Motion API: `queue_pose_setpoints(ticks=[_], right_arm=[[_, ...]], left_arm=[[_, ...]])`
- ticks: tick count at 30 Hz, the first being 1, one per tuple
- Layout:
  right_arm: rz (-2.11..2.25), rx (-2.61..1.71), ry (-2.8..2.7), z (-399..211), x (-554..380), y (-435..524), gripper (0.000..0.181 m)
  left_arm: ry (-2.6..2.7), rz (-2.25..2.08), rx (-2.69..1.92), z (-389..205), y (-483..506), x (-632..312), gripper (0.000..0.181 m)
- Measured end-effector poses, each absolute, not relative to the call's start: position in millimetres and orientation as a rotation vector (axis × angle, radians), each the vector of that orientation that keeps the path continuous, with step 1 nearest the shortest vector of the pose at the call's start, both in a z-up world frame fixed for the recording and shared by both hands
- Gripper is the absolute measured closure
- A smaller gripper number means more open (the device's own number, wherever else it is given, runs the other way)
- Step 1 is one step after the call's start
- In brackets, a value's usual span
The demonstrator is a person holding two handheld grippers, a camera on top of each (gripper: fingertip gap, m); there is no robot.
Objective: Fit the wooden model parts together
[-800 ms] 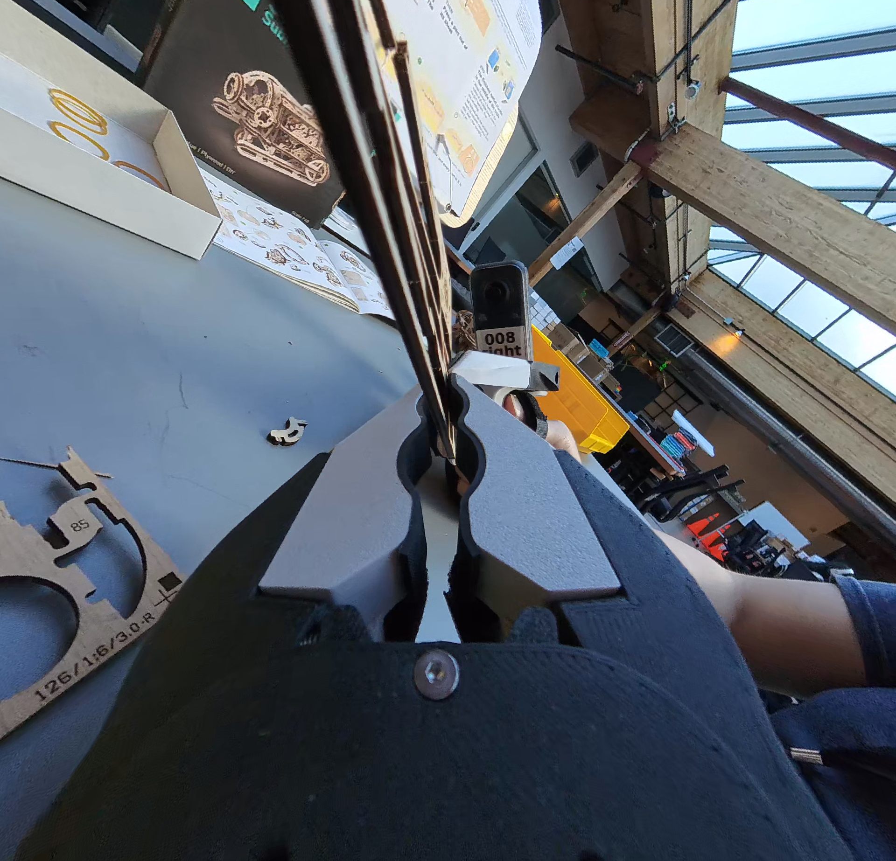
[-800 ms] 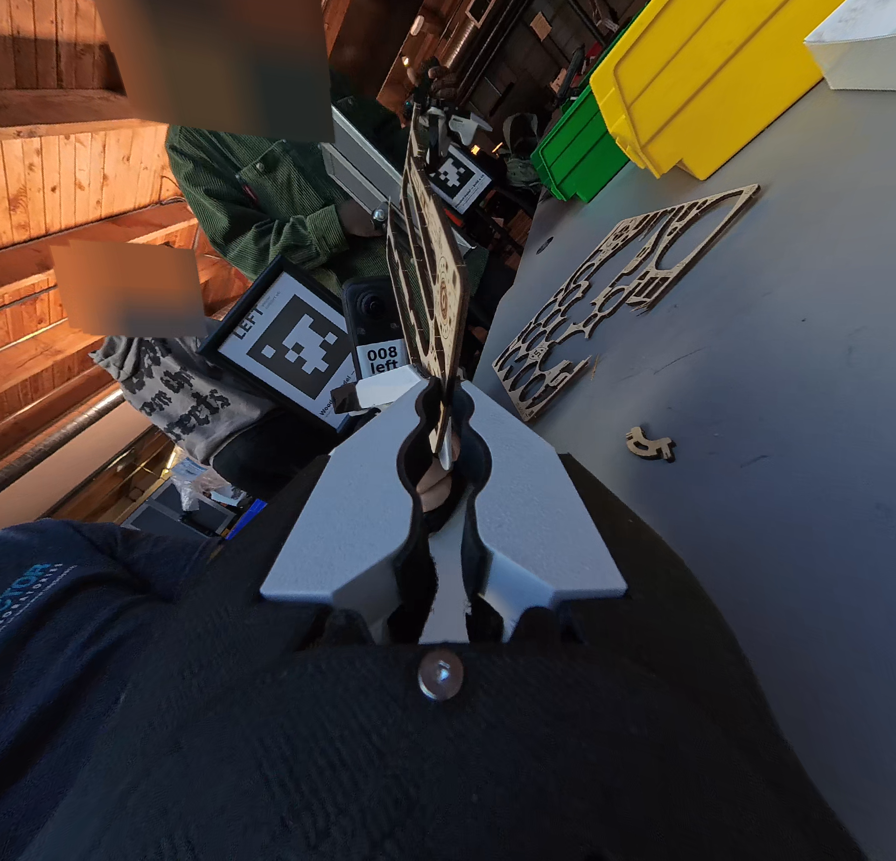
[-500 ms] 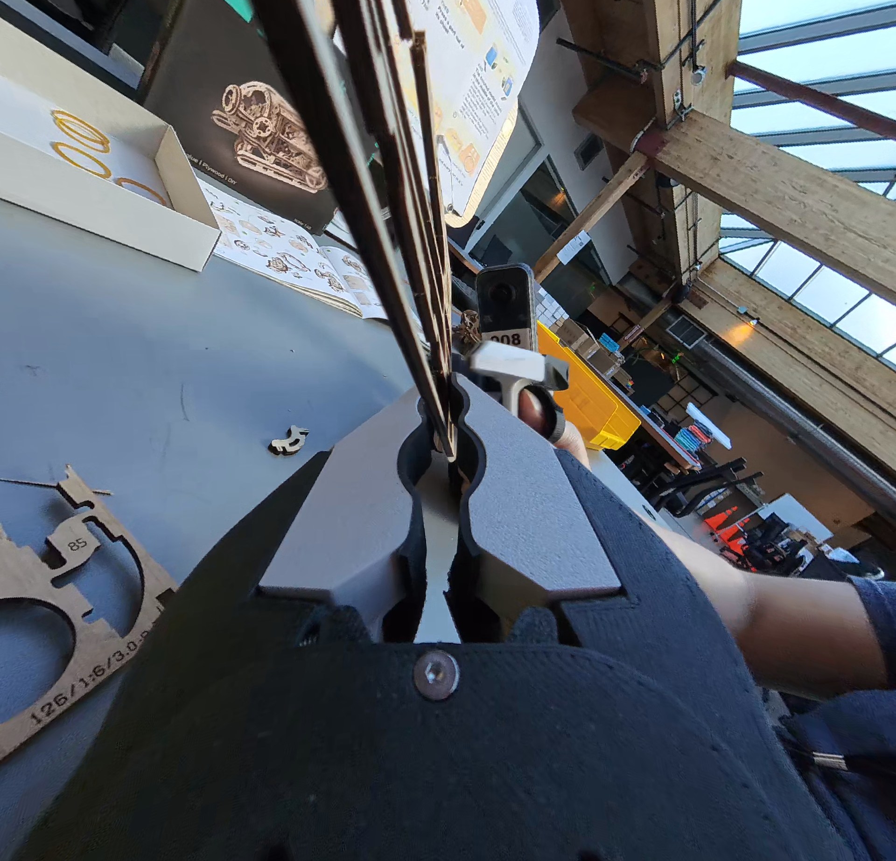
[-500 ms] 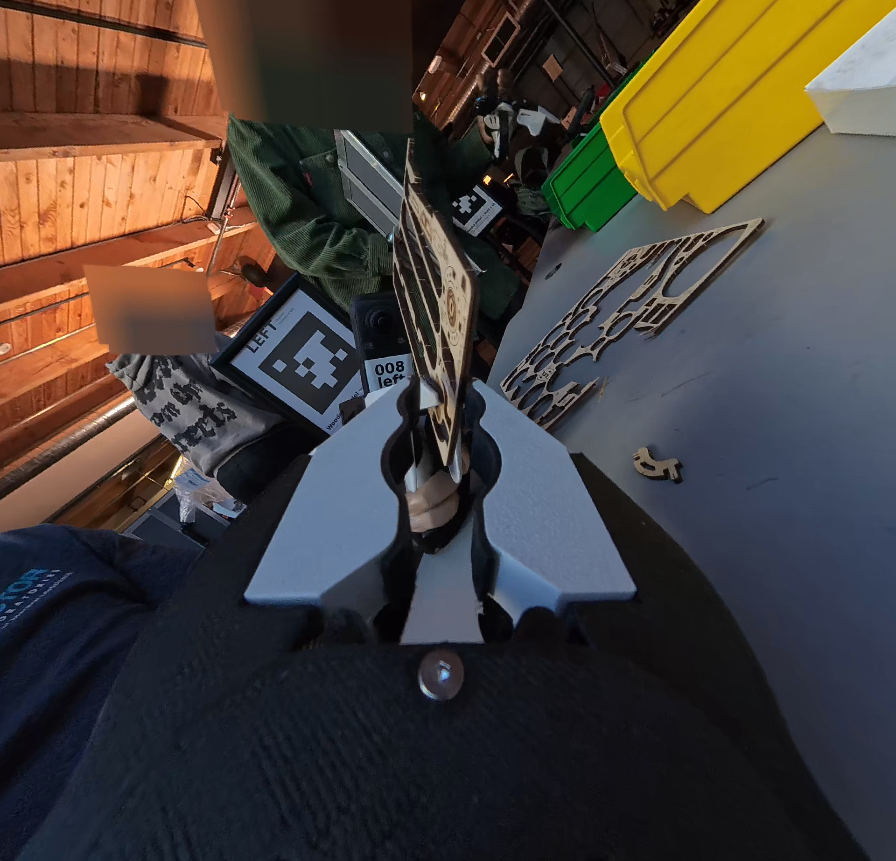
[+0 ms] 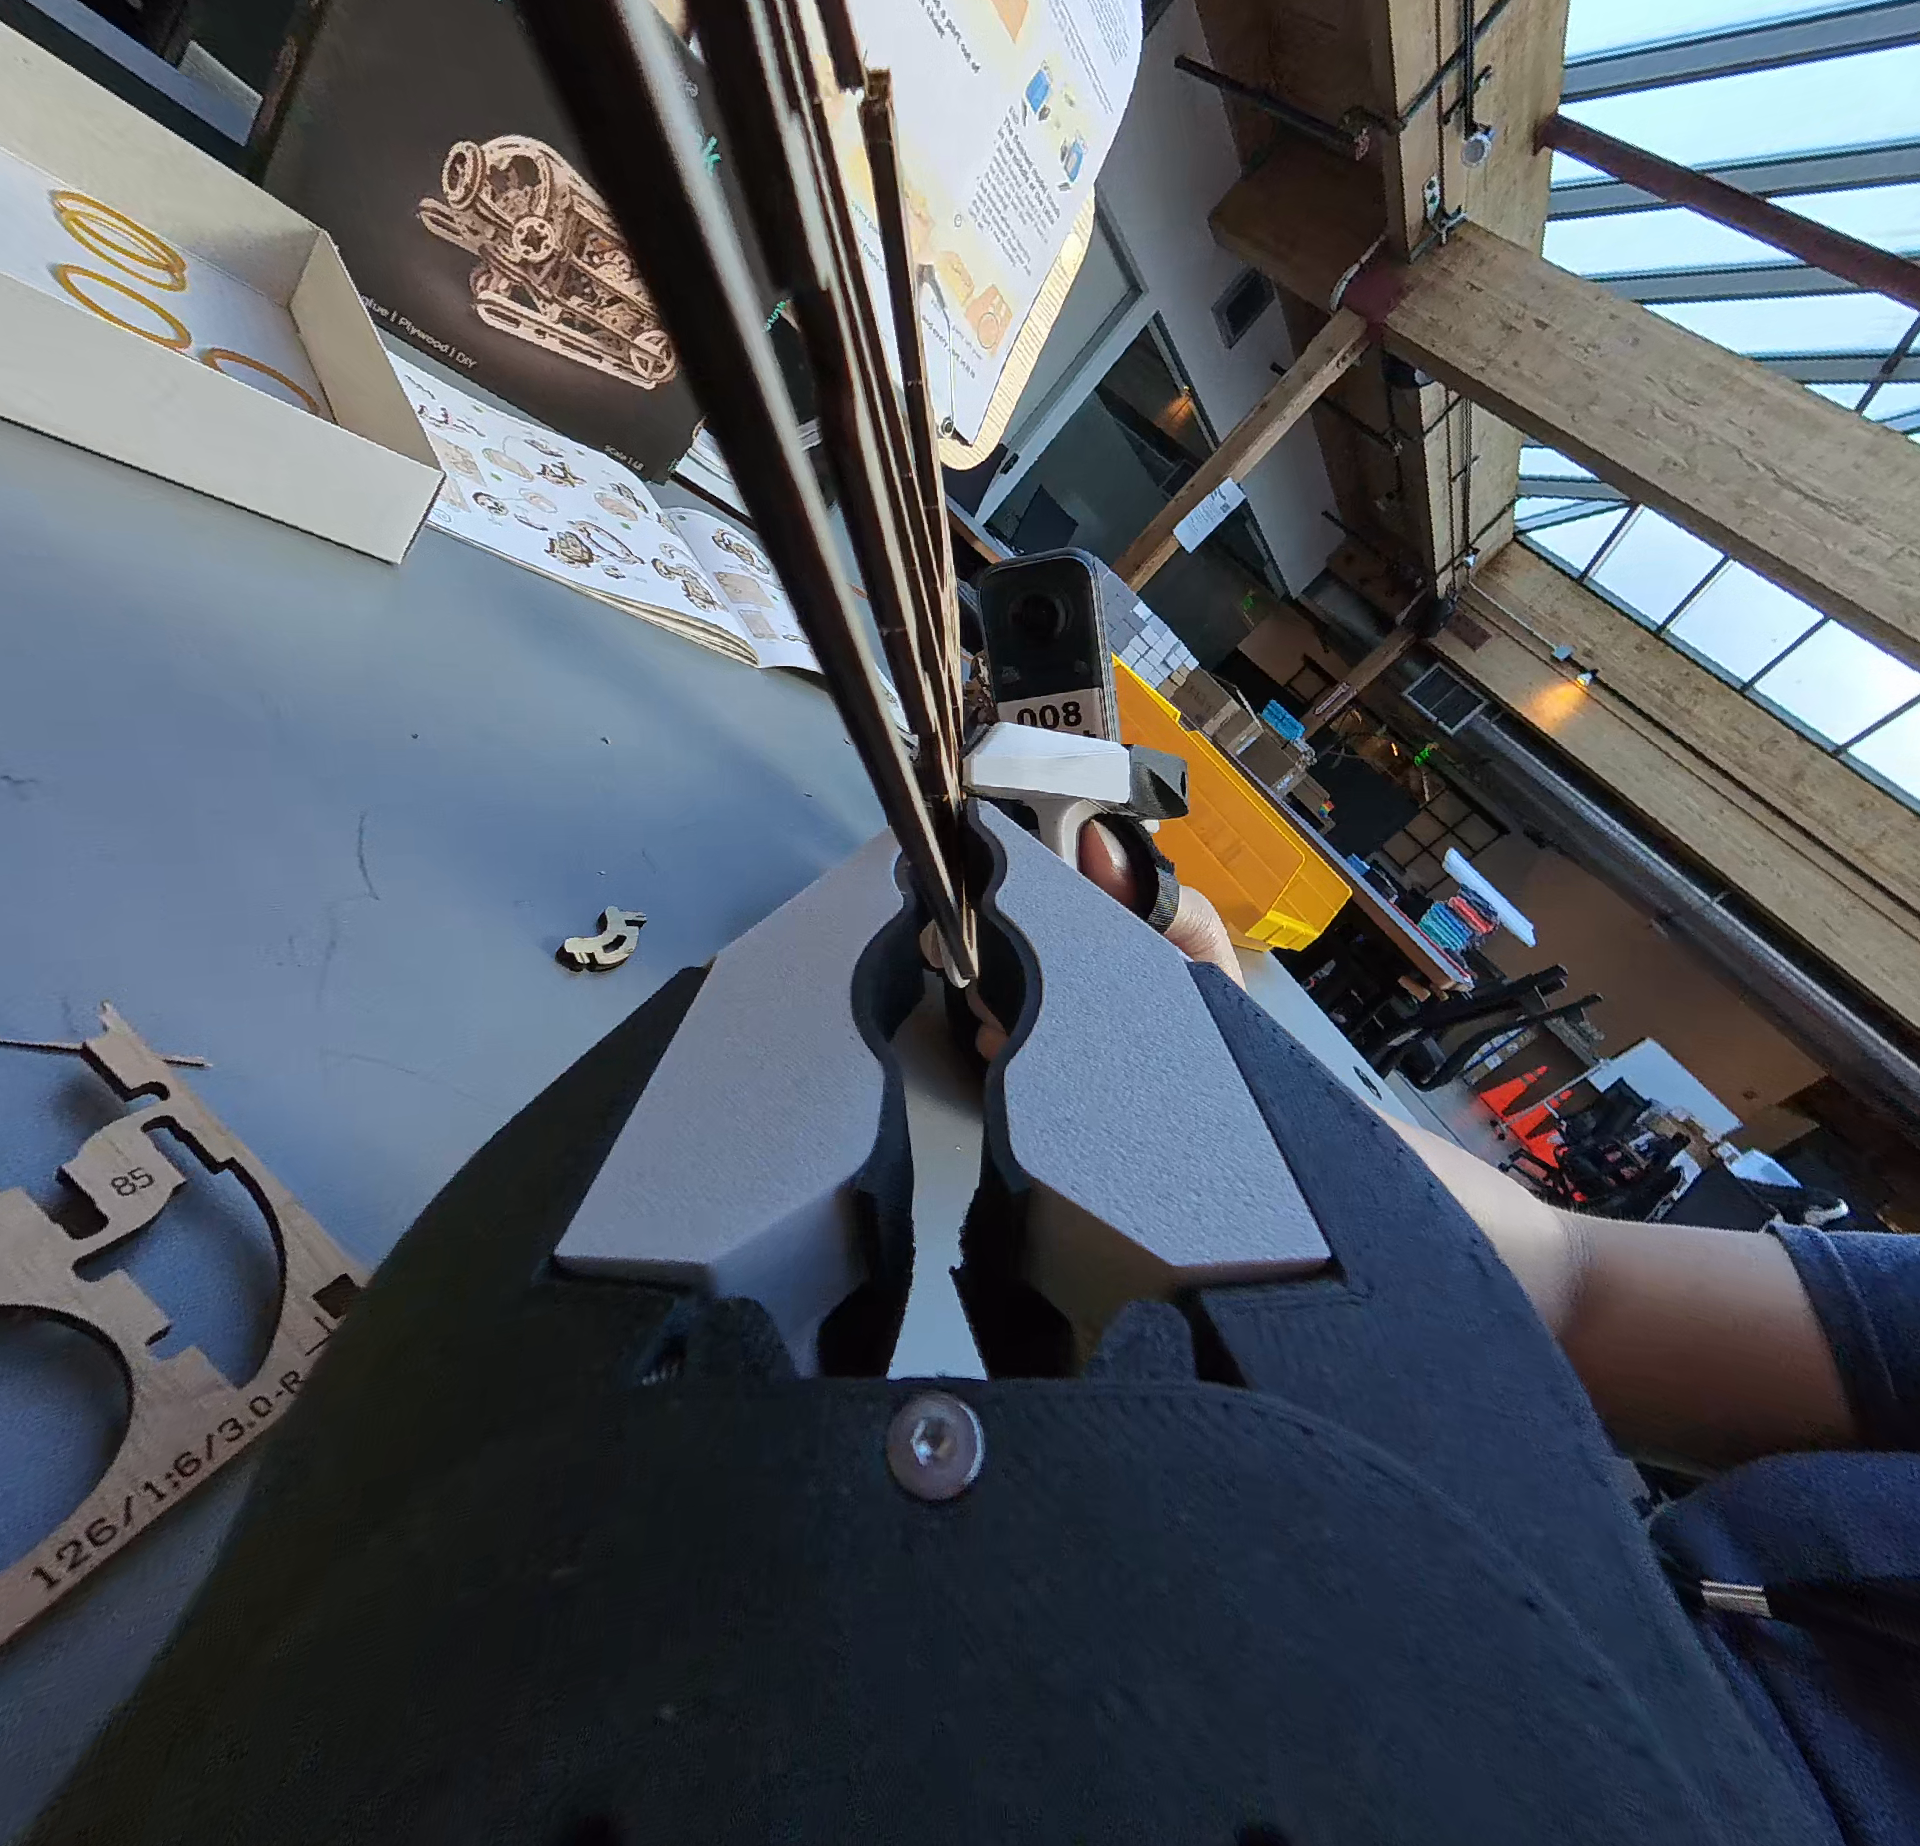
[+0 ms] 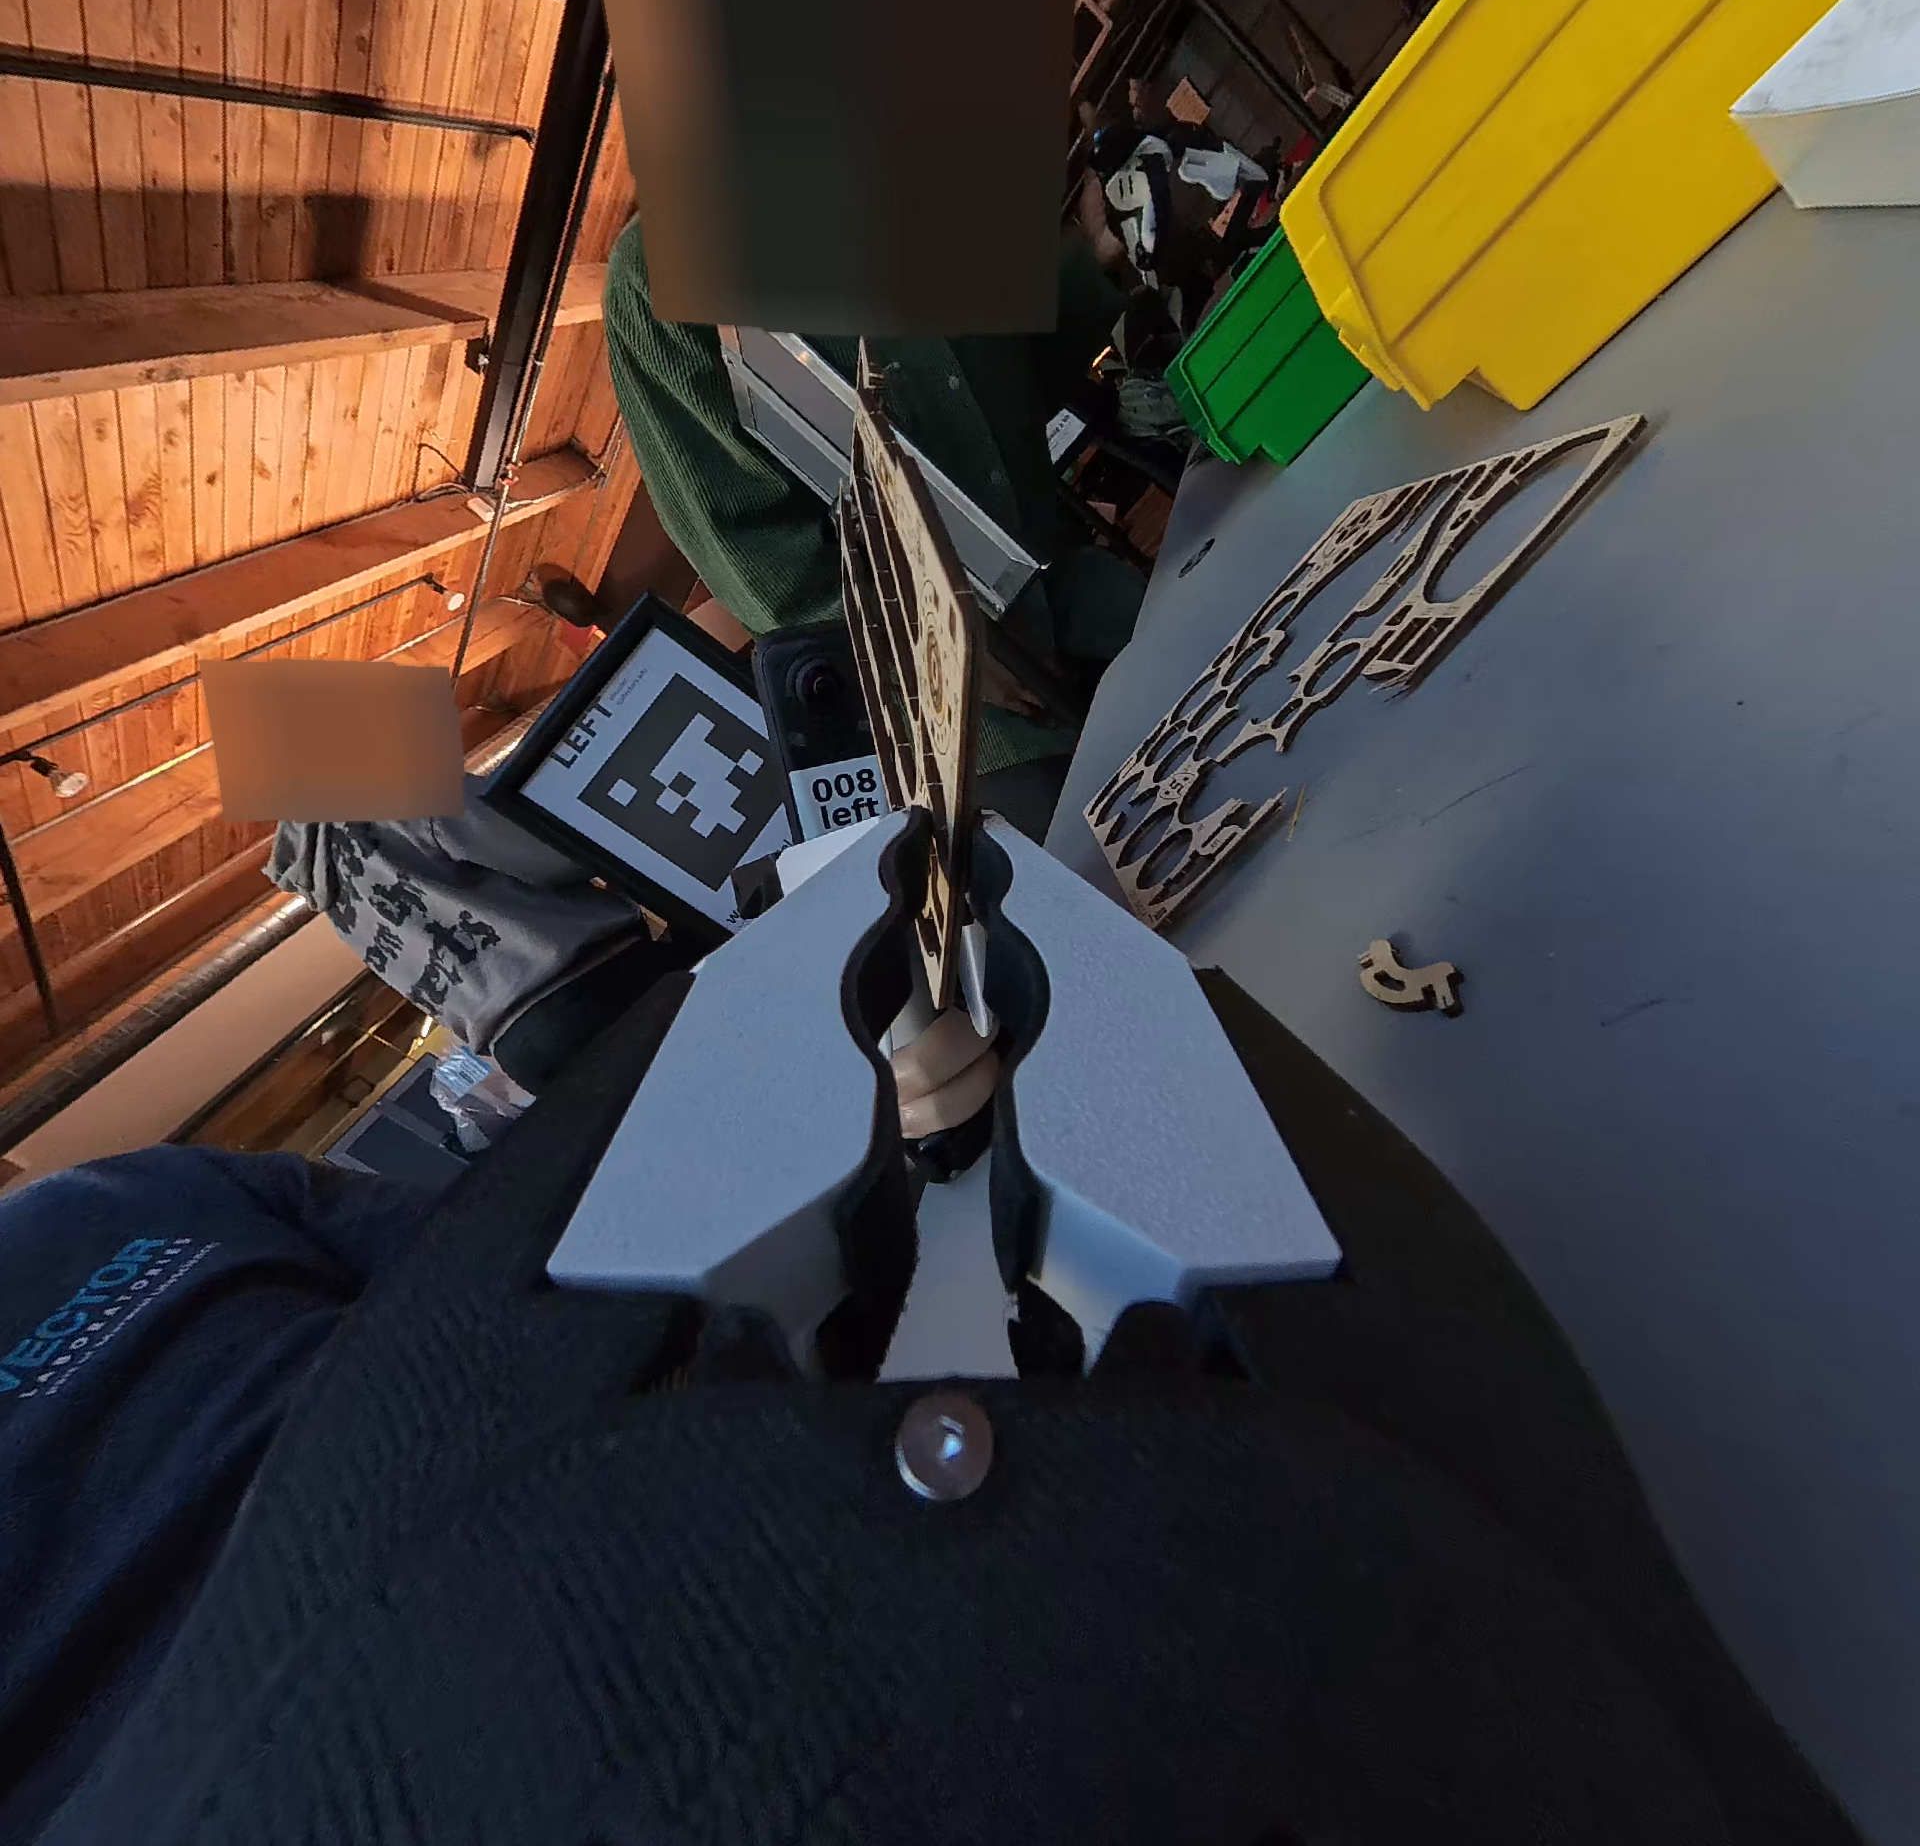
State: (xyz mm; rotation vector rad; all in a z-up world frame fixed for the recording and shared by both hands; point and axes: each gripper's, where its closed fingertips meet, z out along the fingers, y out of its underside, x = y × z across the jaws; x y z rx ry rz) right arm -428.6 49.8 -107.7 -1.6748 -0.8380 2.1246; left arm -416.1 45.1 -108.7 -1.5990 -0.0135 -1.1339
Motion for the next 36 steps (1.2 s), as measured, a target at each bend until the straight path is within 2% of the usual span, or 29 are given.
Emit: queue_pose_setpoints(ticks=[25,36], right_arm=[[2.144,-1.653,-0.770,-102.8,-431.9,50.5,0.175],[2.005,-1.619,-0.823,-103.8,-433.9,48.2,0.176]], left_arm=[[-0.006,-1.077,-1.583,-106.2,45.5,-416.6,0.181],[-0.017,-1.053,-1.569,-105.1,42.6,-418.0,0.181]])
